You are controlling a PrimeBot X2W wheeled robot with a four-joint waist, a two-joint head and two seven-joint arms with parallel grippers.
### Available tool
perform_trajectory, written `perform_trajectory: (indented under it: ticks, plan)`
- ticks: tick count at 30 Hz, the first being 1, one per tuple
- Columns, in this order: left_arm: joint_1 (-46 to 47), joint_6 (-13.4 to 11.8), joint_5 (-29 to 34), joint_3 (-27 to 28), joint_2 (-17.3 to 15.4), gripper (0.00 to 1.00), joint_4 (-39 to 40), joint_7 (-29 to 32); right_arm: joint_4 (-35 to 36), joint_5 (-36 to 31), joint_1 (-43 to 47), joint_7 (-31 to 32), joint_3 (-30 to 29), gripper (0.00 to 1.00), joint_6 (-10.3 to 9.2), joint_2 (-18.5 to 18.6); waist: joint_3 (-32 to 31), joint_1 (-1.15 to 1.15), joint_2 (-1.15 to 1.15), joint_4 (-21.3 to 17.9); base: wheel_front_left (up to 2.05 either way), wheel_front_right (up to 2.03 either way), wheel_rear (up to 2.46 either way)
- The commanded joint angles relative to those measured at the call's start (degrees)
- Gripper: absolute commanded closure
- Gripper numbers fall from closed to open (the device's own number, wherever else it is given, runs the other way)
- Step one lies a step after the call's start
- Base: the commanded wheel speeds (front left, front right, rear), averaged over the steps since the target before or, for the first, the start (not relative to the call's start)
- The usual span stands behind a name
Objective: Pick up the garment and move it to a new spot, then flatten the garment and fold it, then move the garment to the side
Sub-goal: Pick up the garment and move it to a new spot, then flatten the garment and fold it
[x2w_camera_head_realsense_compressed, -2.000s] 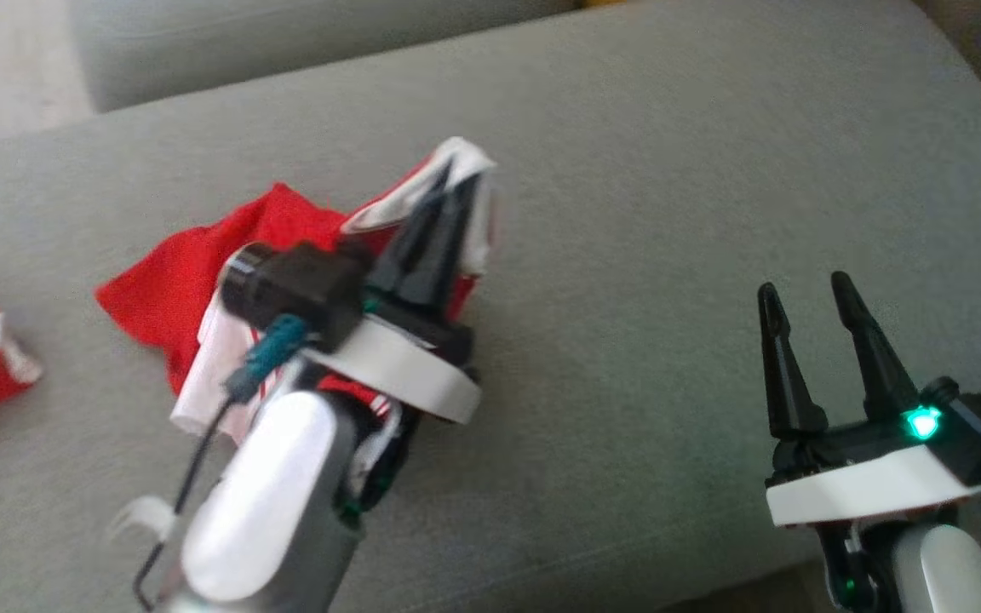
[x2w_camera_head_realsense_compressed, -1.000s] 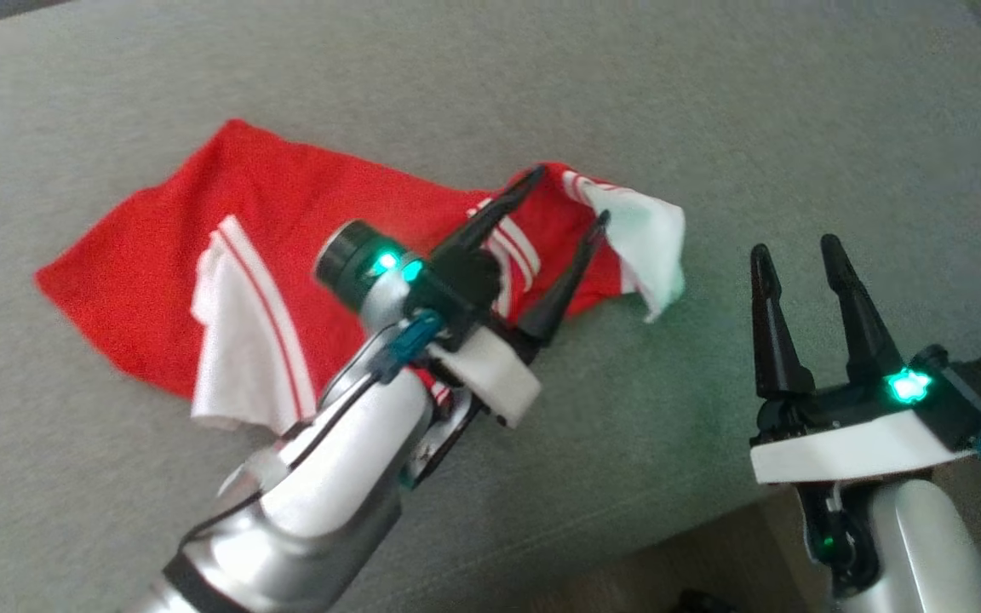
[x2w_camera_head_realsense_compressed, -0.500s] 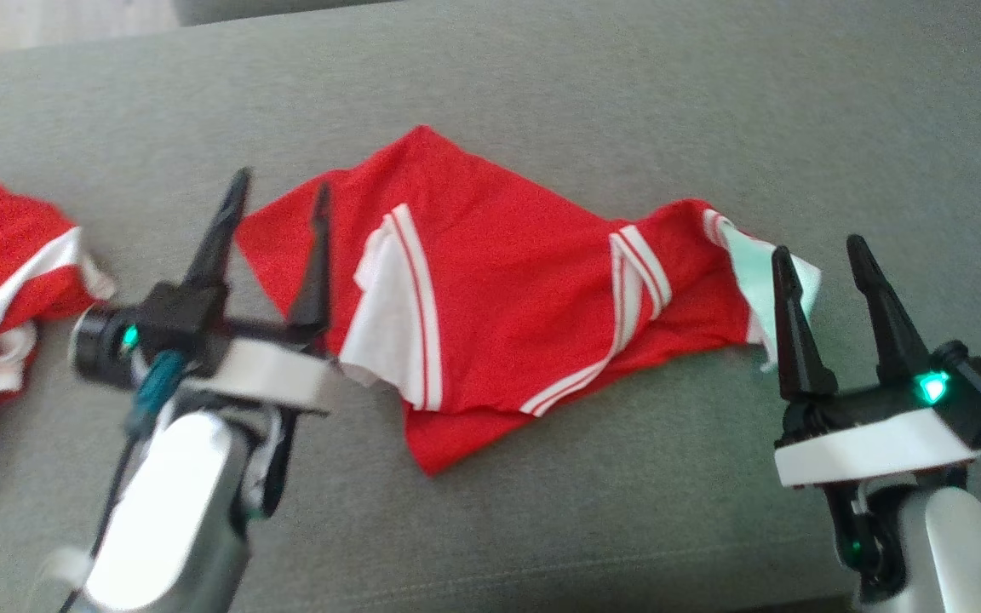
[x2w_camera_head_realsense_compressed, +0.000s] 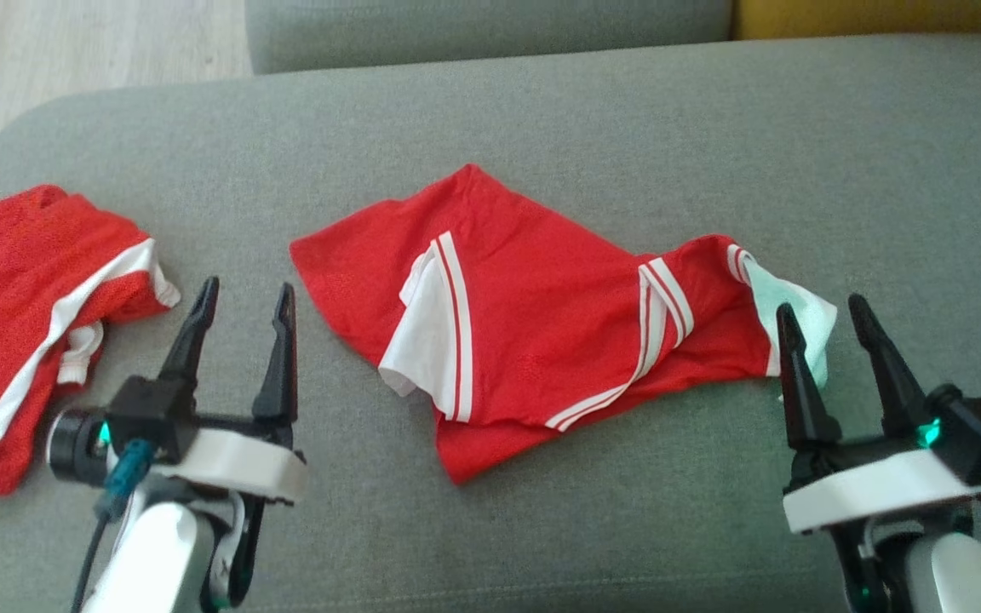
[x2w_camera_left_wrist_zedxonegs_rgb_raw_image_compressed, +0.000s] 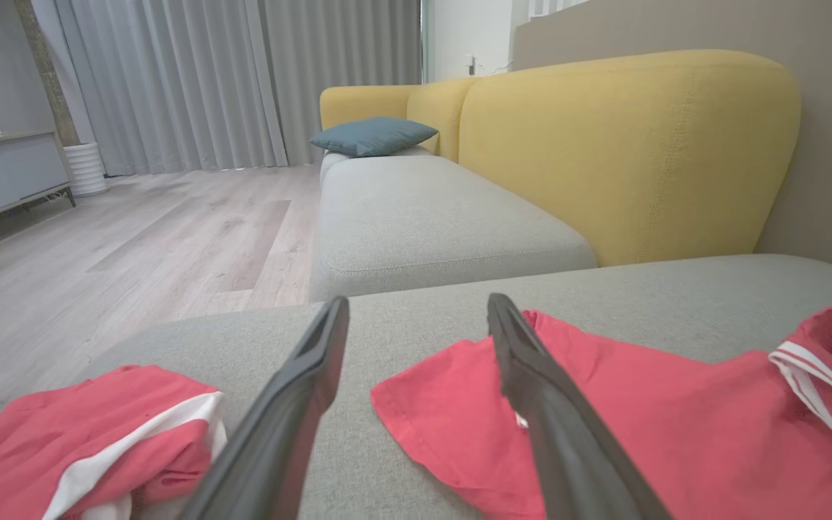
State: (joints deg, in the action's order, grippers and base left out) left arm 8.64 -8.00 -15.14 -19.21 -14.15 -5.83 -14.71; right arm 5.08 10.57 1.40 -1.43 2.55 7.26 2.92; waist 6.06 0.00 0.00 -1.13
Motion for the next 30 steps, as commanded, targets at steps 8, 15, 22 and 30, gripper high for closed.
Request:
perform_trajectory:
  ticks: [8,15,22,30]
  plan:
    - [-2.6,0.2,1.5,3.0,-0.7,0.0,1.6,-0.3,2.8,-0.3,1.8,0.9,0.8,0.0,0.23,0.4,-2.7,0.0,0.0,-0.3,0.0,0.0,0.0]
    - [-3.7,0.2,2.3,3.2,-0.6,0.0,1.5,-0.3,3.6,-0.6,2.6,1.7,0.6,0.0,0.23,0.2,-3.1,0.0,0.0,-0.1,0.0,0.0,0.0]
    - [-3.6,0.4,2.5,3.3,-0.4,0.0,1.1,-0.3,3.9,-0.6,2.6,2.0,0.6,0.0,0.23,0.1,-2.8,0.0,0.0,-0.1,0.0,0.0,0.0]
    - [-3.3,0.5,2.9,3.4,-0.2,0.0,0.7,-0.3,3.5,-0.7,2.3,2.0,0.9,0.0,0.23,0.1,-2.6,0.0,0.0,0.1,0.0,0.0,0.0]
